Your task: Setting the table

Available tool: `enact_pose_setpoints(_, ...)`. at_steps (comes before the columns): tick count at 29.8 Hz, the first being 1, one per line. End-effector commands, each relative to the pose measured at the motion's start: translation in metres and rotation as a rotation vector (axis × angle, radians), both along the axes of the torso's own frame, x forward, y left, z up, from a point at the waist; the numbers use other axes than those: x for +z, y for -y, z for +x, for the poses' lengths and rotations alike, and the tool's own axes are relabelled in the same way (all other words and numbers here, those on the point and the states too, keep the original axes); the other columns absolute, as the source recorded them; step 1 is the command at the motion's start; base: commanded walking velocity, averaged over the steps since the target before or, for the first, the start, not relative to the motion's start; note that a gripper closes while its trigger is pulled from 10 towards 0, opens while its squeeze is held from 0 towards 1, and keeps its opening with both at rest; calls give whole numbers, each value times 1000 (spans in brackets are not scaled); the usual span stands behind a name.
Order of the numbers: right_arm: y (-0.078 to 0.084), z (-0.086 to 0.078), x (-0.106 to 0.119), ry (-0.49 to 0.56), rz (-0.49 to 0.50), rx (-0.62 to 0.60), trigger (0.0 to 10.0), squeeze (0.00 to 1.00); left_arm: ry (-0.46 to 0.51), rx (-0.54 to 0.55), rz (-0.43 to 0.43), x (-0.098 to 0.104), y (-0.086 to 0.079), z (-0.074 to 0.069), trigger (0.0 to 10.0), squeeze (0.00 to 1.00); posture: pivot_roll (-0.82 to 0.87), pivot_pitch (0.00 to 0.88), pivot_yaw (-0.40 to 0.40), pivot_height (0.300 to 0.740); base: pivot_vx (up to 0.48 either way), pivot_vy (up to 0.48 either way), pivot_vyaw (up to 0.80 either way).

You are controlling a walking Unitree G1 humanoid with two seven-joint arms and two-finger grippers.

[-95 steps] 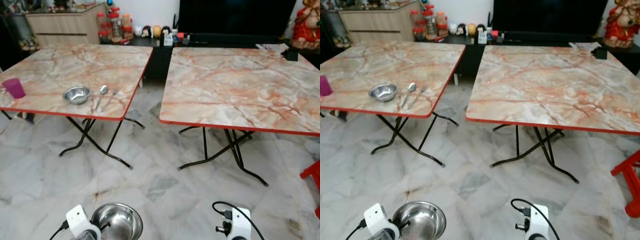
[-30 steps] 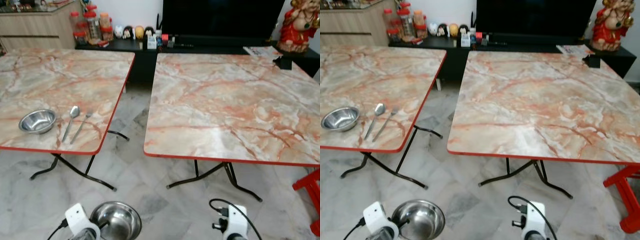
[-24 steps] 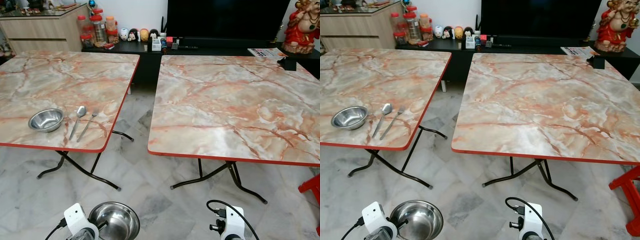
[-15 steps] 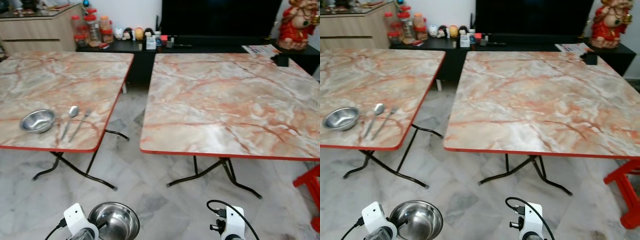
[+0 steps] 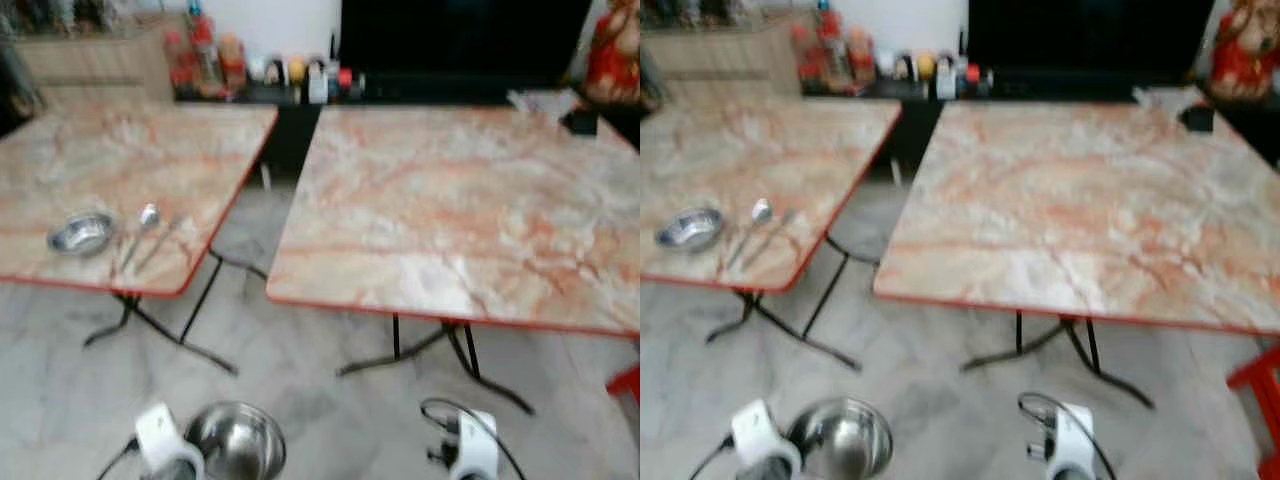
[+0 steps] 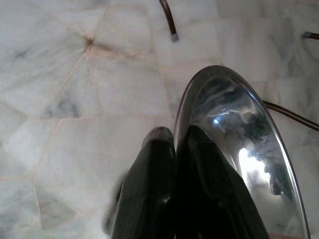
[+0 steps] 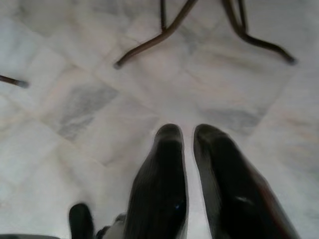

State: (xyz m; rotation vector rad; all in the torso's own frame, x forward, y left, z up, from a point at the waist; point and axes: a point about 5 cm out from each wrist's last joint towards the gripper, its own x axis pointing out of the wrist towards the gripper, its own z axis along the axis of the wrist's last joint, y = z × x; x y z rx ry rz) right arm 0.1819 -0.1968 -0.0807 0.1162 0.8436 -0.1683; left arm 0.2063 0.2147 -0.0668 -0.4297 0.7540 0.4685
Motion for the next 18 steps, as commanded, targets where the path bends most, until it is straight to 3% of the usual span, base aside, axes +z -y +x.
enact_pose_setpoints(1, -5, 1, 0, 3, 16, -9, 10000, 0, -7, -10, 10, 0, -2, 0, 10000, 0, -38, 0, -14, 740, 0, -296, 0)
enact_pose_setpoints(18, -3, -1, -1, -3, 12, -19, 10000, 0, -5, -14, 6, 0, -1, -1, 10000, 0, -43, 0, -13, 740, 0, -299, 0)
